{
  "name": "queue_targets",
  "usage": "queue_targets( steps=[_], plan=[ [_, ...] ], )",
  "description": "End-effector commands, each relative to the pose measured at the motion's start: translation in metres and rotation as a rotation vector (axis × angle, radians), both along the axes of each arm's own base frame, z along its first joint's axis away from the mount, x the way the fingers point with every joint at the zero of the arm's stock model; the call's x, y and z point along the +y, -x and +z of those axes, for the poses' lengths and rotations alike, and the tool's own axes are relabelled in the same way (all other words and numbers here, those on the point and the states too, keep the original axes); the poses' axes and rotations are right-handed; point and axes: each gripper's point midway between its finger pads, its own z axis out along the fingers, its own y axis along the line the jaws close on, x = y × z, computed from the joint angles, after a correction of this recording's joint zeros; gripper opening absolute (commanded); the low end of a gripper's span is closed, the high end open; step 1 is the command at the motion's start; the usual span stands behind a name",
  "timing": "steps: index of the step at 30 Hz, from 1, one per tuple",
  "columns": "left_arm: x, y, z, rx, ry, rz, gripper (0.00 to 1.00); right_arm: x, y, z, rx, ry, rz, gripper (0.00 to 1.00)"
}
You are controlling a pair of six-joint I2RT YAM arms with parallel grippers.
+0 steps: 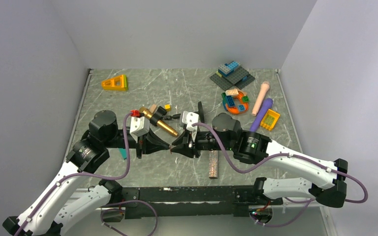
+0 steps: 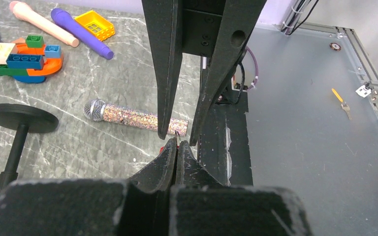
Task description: Remove the keys from the keyring
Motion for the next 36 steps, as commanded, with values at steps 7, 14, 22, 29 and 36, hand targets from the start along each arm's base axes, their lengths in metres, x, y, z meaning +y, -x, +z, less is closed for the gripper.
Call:
queue_targets(
  steps=[7,14,22,29,36],
  plan=[
    [-0.001,0.003,0.007,-0.027,0.028,-0.032,0.00,0.011,0.002,0.025,-0.016,-0.085,0.032,0.24],
    [-0.001,0.002,0.006,-0.028,0.023,-0.028,0.00,0.010,0.002,0.029,-0.016,-0.095,0.033,0.15],
    [-0.001,0.002,0.005,-0.026,0.021,-0.028,0.00,0.008,0.003,0.033,-0.024,-0.117,0.030,0.11],
    [-0.001,0.000,0.004,-0.025,0.016,-0.024,0.00,0.006,0.004,0.036,-0.028,-0.126,0.031,0.15],
    [-0.001,-0.001,0.002,-0.024,0.011,-0.018,0.00,0.006,0.004,0.038,-0.033,-0.135,0.030,0.15]
  ],
)
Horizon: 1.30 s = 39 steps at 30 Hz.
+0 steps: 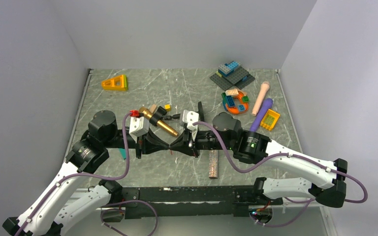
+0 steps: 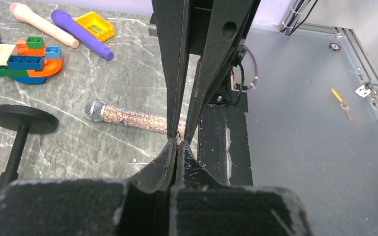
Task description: Remove the keys from the keyring
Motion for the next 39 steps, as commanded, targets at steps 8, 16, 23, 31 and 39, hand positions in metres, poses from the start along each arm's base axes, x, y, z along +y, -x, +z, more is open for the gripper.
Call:
queue_targets(
  steps=[8,16,23,31,39],
  plan=[
    [-0.002,0.000,0.003,-0.024,0.013,-0.018,0.00,0.004,0.001,0.026,-0.011,-0.099,0.007,0.09],
    [-0.002,0.002,0.005,-0.018,0.031,-0.028,0.00,0.004,0.005,0.030,0.000,-0.158,0.015,0.00],
    [-0.003,-0.003,0.009,0.007,0.051,0.018,0.00,0.009,0.013,0.035,0.063,-0.307,0.043,0.00],
    [-0.001,-0.001,0.027,-0.016,0.111,0.029,0.00,0.015,0.015,0.048,0.089,-0.422,0.059,0.00],
    [0.002,0.001,0.050,-0.057,0.144,0.048,0.00,0.005,0.017,0.077,0.059,-0.496,0.054,0.00]
  ],
)
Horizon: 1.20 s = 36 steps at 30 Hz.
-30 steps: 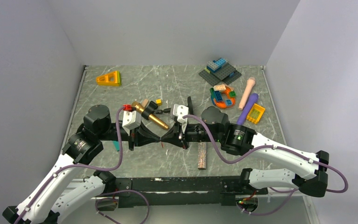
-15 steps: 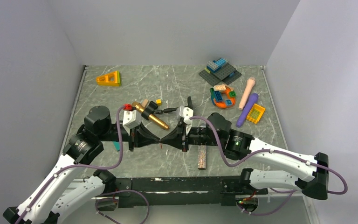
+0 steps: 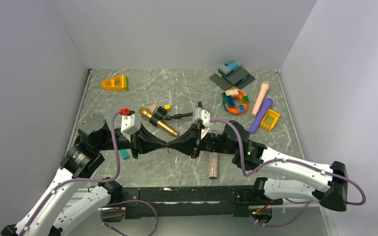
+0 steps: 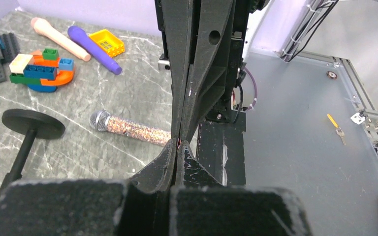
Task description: Remove the keys from the keyring
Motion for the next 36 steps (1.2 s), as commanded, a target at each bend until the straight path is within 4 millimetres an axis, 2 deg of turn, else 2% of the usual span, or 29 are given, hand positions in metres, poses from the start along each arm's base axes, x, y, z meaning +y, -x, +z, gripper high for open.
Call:
queue_targets(
  steps=[1,13,24,29,36],
  plan=[
    [-0.003,-0.002,0.036,-0.103,0.075,-0.004,0.00,-0.004,0.014,0.062,-0.062,-0.197,0.045,0.00],
    [-0.008,-0.010,0.067,-0.101,0.182,0.033,0.00,-0.025,0.020,0.085,-0.081,-0.280,0.027,0.00],
    [-0.006,-0.011,0.111,-0.114,0.333,0.062,0.00,-0.019,0.016,0.111,-0.113,-0.386,0.023,0.00],
    [-0.004,-0.007,0.121,-0.113,0.387,0.051,0.00,-0.018,0.015,0.125,-0.127,-0.440,0.024,0.00],
    [-0.005,-0.014,0.127,-0.095,0.418,0.081,0.00,-0.013,0.017,0.139,-0.146,-0.492,0.046,0.00]
  ],
)
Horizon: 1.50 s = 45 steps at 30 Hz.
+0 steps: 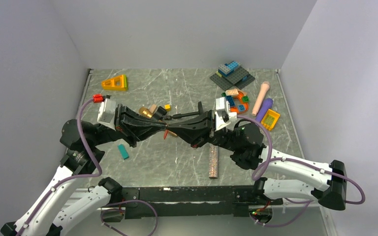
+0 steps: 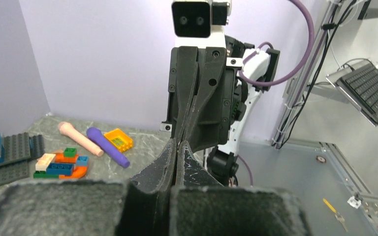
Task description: Remove the keys from the keyring
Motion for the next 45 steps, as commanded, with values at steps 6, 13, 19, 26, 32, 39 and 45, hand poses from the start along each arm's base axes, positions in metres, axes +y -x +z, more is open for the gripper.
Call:
queue_targets(
  steps=[6,13,19,26,32,39,45],
  plan=[
    [0.001,-0.021,0.015,0.028,0.088,0.085,0.00,0.000,0.017,0.038,-0.056,-0.134,0.079,0.00],
    [-0.002,-0.038,0.004,0.071,0.031,0.146,0.00,0.002,0.008,0.036,-0.014,-0.140,0.049,0.00],
    [-0.001,-0.042,-0.011,0.035,-0.042,0.176,0.00,0.000,0.002,0.025,0.022,-0.096,0.016,0.00],
    [0.005,-0.051,-0.034,0.077,-0.140,0.249,0.00,0.007,-0.006,0.009,0.058,-0.036,-0.012,0.00],
    [0.002,-0.043,-0.051,0.045,-0.209,0.195,0.00,0.012,-0.012,-0.008,0.073,0.043,-0.039,0.00],
    [0.010,-0.042,-0.059,0.032,-0.235,0.228,0.00,0.011,-0.018,-0.018,0.086,0.098,-0.078,0.00],
    [0.008,-0.037,-0.060,0.040,-0.221,0.196,0.00,0.018,-0.018,-0.020,0.094,0.060,-0.056,0.00]
  ],
)
